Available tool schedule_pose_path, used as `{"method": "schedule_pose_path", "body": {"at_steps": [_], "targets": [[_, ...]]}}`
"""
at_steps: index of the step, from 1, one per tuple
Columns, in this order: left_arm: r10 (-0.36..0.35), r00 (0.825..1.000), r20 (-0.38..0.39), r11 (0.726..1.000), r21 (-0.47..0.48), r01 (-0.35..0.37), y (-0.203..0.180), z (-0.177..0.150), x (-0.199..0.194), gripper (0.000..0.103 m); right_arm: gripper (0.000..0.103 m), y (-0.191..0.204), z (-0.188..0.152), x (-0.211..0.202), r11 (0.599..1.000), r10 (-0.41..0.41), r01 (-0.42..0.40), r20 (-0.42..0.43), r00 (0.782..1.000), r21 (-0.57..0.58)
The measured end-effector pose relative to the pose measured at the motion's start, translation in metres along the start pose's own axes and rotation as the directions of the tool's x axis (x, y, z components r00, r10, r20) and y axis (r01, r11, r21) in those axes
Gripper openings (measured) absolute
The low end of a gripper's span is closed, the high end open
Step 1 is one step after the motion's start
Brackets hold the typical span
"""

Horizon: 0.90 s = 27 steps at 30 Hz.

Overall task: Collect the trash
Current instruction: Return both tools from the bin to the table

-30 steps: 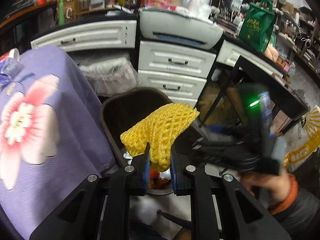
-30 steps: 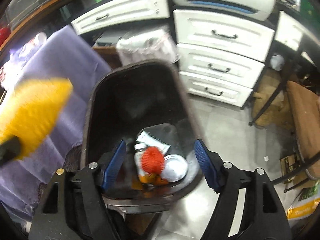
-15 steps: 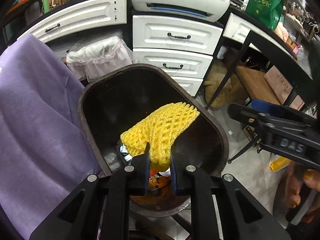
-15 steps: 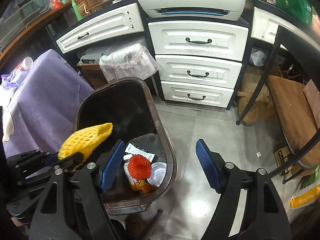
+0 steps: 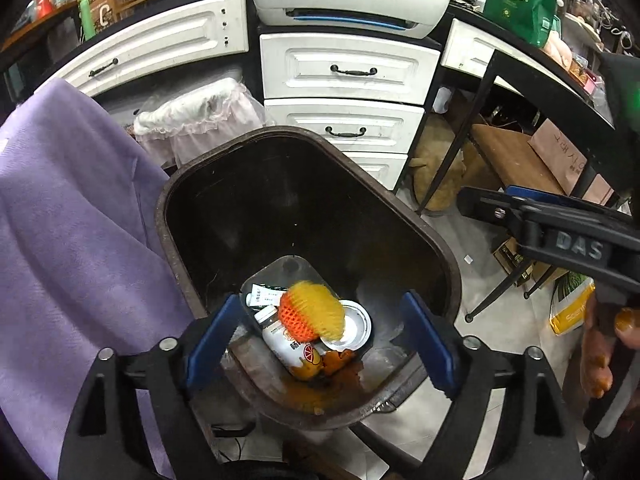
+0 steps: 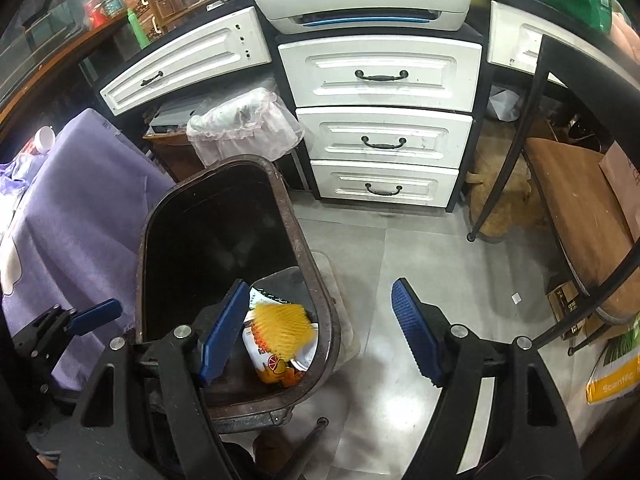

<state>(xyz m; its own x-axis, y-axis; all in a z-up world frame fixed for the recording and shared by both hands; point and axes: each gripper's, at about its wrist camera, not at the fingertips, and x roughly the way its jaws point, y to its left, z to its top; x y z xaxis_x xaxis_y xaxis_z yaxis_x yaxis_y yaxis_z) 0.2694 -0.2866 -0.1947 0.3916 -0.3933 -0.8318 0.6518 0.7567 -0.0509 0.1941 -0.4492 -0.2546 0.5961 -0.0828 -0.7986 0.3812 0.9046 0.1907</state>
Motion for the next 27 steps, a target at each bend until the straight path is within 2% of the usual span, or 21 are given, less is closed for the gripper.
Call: {"method": "schedule_pose_path", "body": {"at_steps": [9, 17, 22, 27], "targets": [[-0.013, 0.997, 0.08, 1.0, 0.025, 0.011, -0.004, -0.006, -0.05, 0.091, 0.074, 0.013, 0.004, -0.01, 0.999, 0.022, -0.022, 0.024, 0.999, -0.027], [-0.023, 0.977, 0.211, 1.0, -0.006, 0.025, 0.012, -0.012, -0.117, 0.097, 0.077, 0.046, 0.015, -0.041, 0.989, 0.103, -0.093, 0.094, 0.99, -0.114], [-0.01, 0.965, 0.264, 0.998, -0.065, 0.028, 0.044, -0.019, -0.152, 0.097, 0.078, 0.081, 0.019, -0.06, 0.966, 0.192, -0.169, 0.108, 0.975, -0.193], [0.045, 0.953, 0.301, 0.988, -0.156, 0.003, 0.092, -0.029, -0.185, 0.097, 0.078, 0.13, 0.021, -0.073, 0.924, 0.278, -0.241, 0.09, 0.956, -0.298]]}}
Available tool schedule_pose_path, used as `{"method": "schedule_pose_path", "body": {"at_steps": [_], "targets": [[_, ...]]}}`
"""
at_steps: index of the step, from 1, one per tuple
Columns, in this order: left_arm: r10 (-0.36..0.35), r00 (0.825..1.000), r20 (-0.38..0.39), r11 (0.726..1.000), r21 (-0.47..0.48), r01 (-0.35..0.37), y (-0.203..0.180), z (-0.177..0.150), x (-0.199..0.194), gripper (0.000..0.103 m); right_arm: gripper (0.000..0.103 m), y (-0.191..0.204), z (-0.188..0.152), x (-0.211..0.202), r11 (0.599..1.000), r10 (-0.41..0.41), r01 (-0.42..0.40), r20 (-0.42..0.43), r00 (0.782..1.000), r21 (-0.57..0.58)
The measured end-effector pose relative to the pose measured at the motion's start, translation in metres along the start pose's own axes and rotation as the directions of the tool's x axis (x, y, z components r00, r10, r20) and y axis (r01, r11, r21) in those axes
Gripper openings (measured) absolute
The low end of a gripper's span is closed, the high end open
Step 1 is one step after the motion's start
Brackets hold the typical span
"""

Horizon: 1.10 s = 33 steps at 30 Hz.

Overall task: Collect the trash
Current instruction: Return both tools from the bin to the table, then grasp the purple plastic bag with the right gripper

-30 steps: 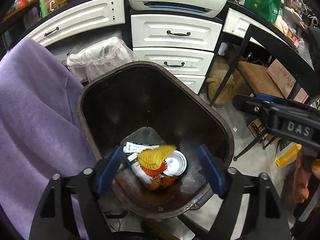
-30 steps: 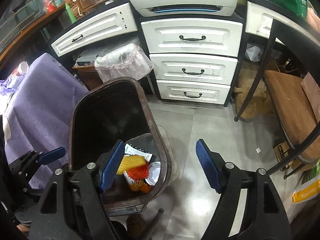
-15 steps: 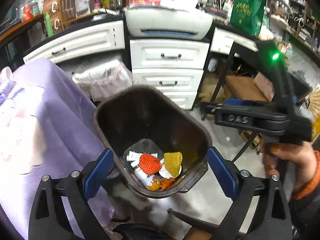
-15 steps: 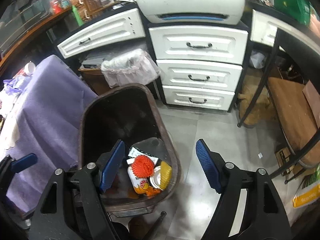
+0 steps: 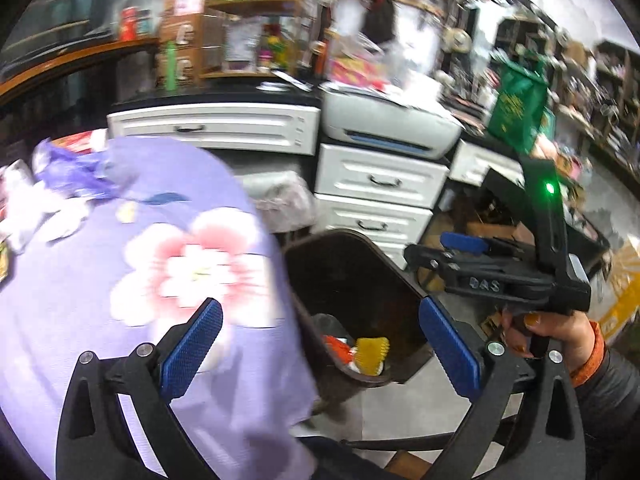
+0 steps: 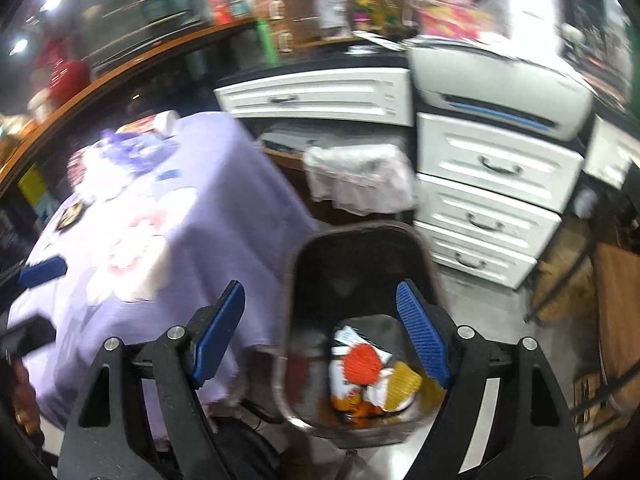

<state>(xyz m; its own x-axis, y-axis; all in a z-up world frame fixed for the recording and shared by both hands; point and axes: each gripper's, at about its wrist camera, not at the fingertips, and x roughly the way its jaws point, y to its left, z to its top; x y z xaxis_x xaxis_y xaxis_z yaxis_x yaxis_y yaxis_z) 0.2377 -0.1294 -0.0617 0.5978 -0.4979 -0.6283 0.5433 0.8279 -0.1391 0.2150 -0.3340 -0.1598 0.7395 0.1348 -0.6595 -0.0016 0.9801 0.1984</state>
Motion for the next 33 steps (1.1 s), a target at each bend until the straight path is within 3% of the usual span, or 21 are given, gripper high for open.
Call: {"method": "schedule_pose_path", "body": {"at_steps": [9, 14, 18, 29, 33], "targets": [[0.197, 0.98, 0.019, 0.974, -0.114, -0.194, 0.086, -0.003, -0.045, 0.097, 0.078, 0.102, 0.027, 0.014, 0.966, 0.176, -0.18, -0.037, 0.984, -0.183], [0.312, 0.95, -0.012, 0.934, -0.179, -0.309, 0.144, -0.008, -0.068, 0.097, 0.078, 0.153, 0.046, 0.027, 0.931, 0.242, -0.251, -0.066, 0.968, -0.266], [0.396, 0.916, -0.058, 0.894, -0.2, -0.4, 0.183, -0.011, -0.075, 0.097, 0.078, 0.192, 0.061, 0.046, 0.901, 0.261, -0.278, -0.096, 0.961, -0.332], [0.435, 0.899, -0.052, 0.859, -0.274, -0.432, 0.253, 0.011, -0.082, 0.097, 0.078, 0.295, 0.131, 0.132, 0.773, 0.306, -0.345, -0.164, 0.938, -0.532], [0.447, 0.892, -0.065, 0.858, -0.25, -0.448, 0.27, 0.02, -0.075, 0.097, 0.078, 0.323, 0.155, 0.17, 0.713, 0.251, -0.293, -0.158, 0.955, -0.636]]}}
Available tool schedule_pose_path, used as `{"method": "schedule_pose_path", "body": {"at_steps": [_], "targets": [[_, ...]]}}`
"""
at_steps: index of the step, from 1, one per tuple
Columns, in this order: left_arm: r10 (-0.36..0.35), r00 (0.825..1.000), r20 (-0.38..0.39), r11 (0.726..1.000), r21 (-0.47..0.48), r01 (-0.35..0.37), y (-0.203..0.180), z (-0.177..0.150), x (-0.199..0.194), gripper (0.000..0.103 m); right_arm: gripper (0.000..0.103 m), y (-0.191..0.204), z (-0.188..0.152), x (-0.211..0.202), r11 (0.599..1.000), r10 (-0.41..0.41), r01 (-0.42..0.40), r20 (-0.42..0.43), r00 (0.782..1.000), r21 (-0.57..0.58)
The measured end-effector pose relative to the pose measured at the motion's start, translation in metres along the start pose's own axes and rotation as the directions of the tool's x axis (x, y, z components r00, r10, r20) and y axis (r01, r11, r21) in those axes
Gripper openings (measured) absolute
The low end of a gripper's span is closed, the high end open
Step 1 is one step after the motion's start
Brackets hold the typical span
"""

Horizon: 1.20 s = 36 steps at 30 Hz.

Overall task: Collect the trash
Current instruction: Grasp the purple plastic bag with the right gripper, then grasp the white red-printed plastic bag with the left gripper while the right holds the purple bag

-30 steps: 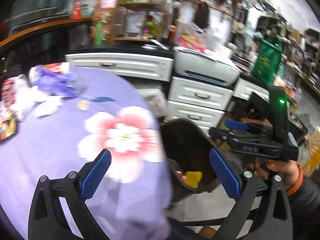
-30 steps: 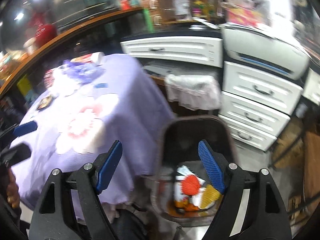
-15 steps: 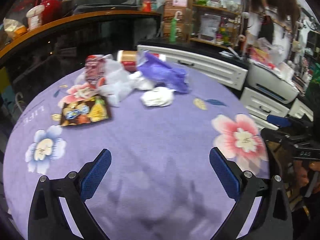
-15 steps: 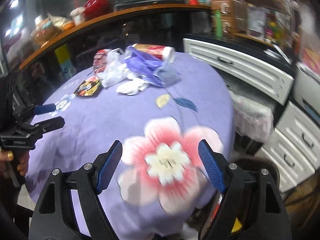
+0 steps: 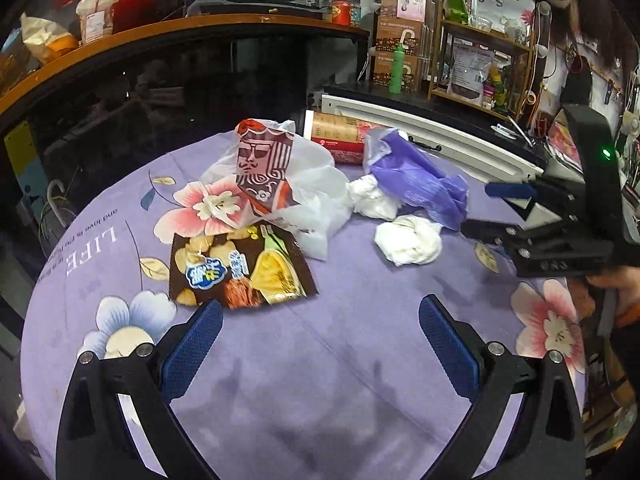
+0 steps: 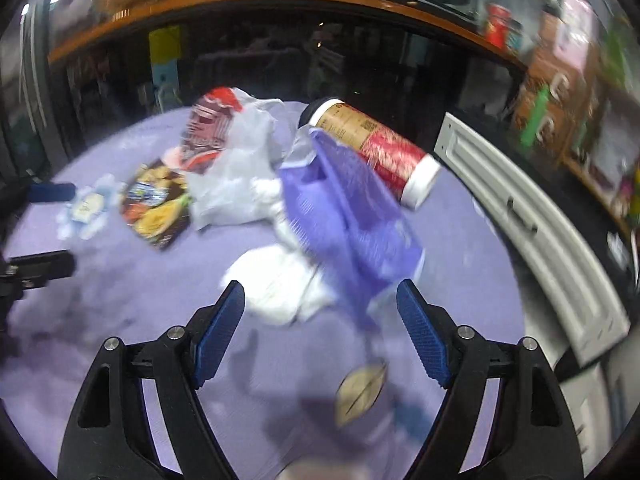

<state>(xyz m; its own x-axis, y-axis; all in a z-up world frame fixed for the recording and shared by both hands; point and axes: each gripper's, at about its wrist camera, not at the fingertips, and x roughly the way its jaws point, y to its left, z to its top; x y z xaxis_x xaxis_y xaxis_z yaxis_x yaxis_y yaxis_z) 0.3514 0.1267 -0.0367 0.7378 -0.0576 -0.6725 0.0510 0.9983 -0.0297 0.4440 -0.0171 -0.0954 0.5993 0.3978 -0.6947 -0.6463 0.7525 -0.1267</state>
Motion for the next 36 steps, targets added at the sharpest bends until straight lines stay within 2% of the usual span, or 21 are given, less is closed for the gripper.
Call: {"method": "schedule_pose_path", "body": {"at_steps": [3, 7, 8, 11, 14, 16, 23, 28, 30, 32, 33, 35, 36], "targets": [[0.012, 1.0, -0.022, 1.0, 0.004, -0.012, 0.009, 0.007, 0.014, 0.097, 0.078, -0.003, 0.014, 0.027, 0.997, -0.033, 0.03, -0.041, 0.999, -0.069], [-0.012, 0.998, -0.061, 1.0, -0.022, 0.011, 0.022, 0.018, 0.037, 0.097, 0.077, -0.006, 0.022, 0.049, 0.986, -0.074, 0.065, -0.057, 0.996, -0.153], [-0.015, 0.998, -0.067, 1.0, -0.025, 0.013, 0.025, 0.02, 0.042, 0.097, 0.071, -0.007, 0.022, 0.053, 0.984, -0.077, 0.067, -0.057, 0.995, -0.163], [-0.004, 0.997, -0.077, 1.0, -0.028, 0.002, 0.032, 0.029, 0.056, 0.097, 0.039, -0.011, 0.018, 0.061, 0.981, -0.08, 0.067, -0.069, 0.994, -0.184], [-0.014, 0.996, -0.084, 0.998, -0.057, 0.009, 0.039, 0.038, 0.066, 0.097, 0.023, -0.019, 0.016, 0.055, 0.985, -0.063, 0.057, -0.028, 0.998, -0.163], [-0.027, 0.997, -0.074, 0.996, -0.082, 0.021, 0.045, 0.045, 0.072, 0.097, 0.021, -0.023, 0.015, 0.048, 0.987, -0.063, 0.061, -0.005, 0.998, -0.15], [-0.006, 0.998, -0.06, 0.993, -0.12, -0.001, 0.054, 0.069, 0.095, 0.097, 0.018, -0.03, 0.011, 0.018, 0.995, -0.051, 0.057, 0.071, 0.996, -0.088], [-0.021, 1.0, -0.013, 0.988, -0.154, 0.019, 0.055, 0.083, 0.104, 0.095, 0.018, -0.029, 0.008, 0.002, 0.997, -0.039, 0.045, 0.095, 0.995, -0.064], [-0.026, 1.0, -0.01, 0.988, -0.153, 0.025, 0.052, 0.084, 0.106, 0.081, 0.018, -0.028, 0.006, -0.003, 0.998, -0.033, 0.039, 0.104, 0.994, -0.054], [-0.033, 0.999, -0.004, 0.988, -0.151, 0.032, 0.048, 0.084, 0.108, 0.053, 0.018, -0.027, 0.003, -0.008, 0.998, -0.033, 0.038, 0.114, 0.993, -0.046], [-0.031, 1.0, -0.005, 0.988, -0.149, 0.03, 0.046, 0.083, 0.108, 0.046, 0.018, -0.027, 0.002, -0.01, 0.999, -0.031, 0.036, 0.118, 0.992, -0.036], [-0.035, 0.999, 0.001, 0.989, -0.146, 0.035, 0.044, 0.08, 0.105, 0.022, 0.018, -0.027, 0.0, -0.014, 0.999, -0.028, 0.03, 0.127, 0.992, -0.017], [-0.043, 0.999, 0.012, 0.989, -0.144, 0.044, 0.042, 0.078, 0.101, 0.016, 0.018, -0.026, -0.001, -0.016, 1.0, -0.029, 0.03, 0.135, 0.99, -0.007]]}}
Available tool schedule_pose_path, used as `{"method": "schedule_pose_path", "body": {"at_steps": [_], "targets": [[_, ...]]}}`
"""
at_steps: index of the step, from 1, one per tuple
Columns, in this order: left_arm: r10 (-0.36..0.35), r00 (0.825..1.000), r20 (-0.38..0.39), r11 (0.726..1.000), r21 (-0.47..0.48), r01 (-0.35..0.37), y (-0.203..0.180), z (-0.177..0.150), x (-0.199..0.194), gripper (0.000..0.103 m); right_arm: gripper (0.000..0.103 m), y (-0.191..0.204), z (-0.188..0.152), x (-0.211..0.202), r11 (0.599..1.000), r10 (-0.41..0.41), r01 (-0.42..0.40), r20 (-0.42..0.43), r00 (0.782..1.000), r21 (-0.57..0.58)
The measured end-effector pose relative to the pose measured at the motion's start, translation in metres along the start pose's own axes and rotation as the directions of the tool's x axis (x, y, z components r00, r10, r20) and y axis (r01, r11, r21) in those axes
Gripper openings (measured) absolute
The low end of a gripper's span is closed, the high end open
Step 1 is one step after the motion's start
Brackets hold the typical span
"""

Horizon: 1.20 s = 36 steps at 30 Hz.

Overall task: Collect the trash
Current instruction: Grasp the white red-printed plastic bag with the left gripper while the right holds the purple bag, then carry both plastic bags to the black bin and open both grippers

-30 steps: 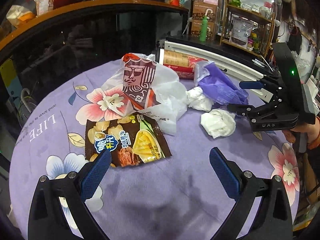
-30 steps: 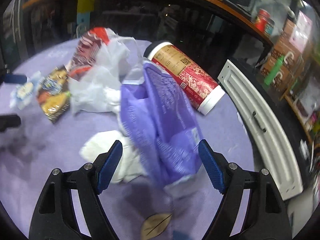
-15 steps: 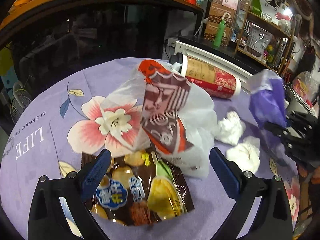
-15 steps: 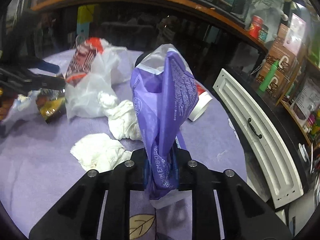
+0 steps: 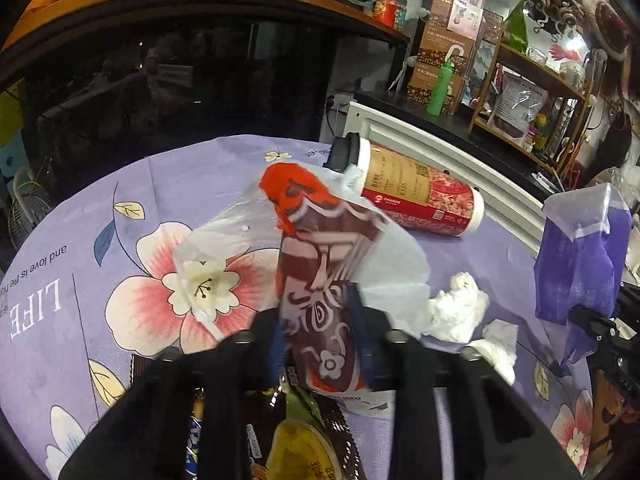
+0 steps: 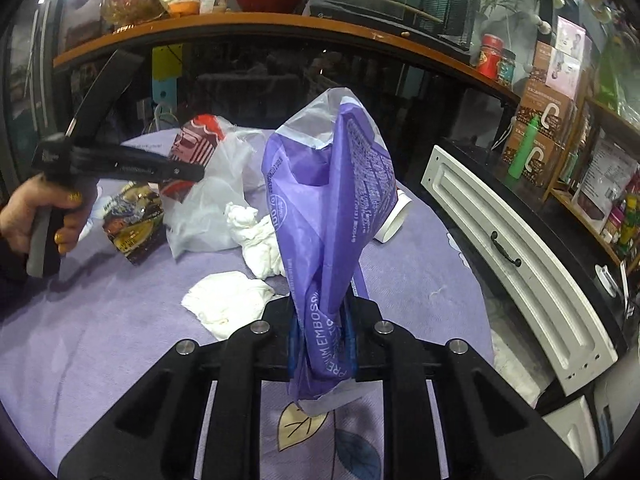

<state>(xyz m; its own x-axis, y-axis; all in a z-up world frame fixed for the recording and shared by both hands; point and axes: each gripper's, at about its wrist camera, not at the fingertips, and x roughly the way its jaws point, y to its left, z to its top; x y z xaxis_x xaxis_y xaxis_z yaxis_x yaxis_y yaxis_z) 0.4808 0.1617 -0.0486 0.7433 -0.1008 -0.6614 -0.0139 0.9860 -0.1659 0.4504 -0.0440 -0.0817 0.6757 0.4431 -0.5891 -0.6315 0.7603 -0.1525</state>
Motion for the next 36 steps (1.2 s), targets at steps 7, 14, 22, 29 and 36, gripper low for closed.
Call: {"method": "schedule_pose_path", "body": {"at_steps": [7, 14, 22, 29, 36], "targets": [[-0.009, 0.998, 0.068, 1.0, 0.028, 0.007, -0.013, -0.01, -0.033, 0.003, 0.018, 0.005, -0.008, -0.023, 0.998, 0.022, -0.025, 0.042, 0.999, 0.063], [-0.012, 0.986, 0.166, 0.999, 0.044, 0.005, -0.032, -0.027, -0.093, 0.003, 0.018, 0.018, -0.023, -0.061, 0.993, 0.045, -0.053, 0.077, 0.996, 0.109], [-0.067, 0.975, 0.211, 0.997, 0.053, 0.057, -0.059, -0.06, -0.15, 0.002, 0.018, 0.034, -0.057, -0.11, 0.98, 0.054, -0.072, 0.101, 0.993, 0.185], [-0.16, 0.967, 0.2, 0.984, 0.105, 0.142, -0.1, -0.09, -0.176, 0.002, 0.018, 0.031, -0.104, -0.162, 0.97, 0.004, -0.027, 0.096, 0.995, 0.241], [-0.282, 0.941, 0.185, 0.952, 0.178, 0.25, -0.156, -0.11, -0.189, 0.002, 0.018, 0.011, -0.154, -0.214, 0.947, -0.07, 0.04, 0.084, 0.994, 0.319]]}}
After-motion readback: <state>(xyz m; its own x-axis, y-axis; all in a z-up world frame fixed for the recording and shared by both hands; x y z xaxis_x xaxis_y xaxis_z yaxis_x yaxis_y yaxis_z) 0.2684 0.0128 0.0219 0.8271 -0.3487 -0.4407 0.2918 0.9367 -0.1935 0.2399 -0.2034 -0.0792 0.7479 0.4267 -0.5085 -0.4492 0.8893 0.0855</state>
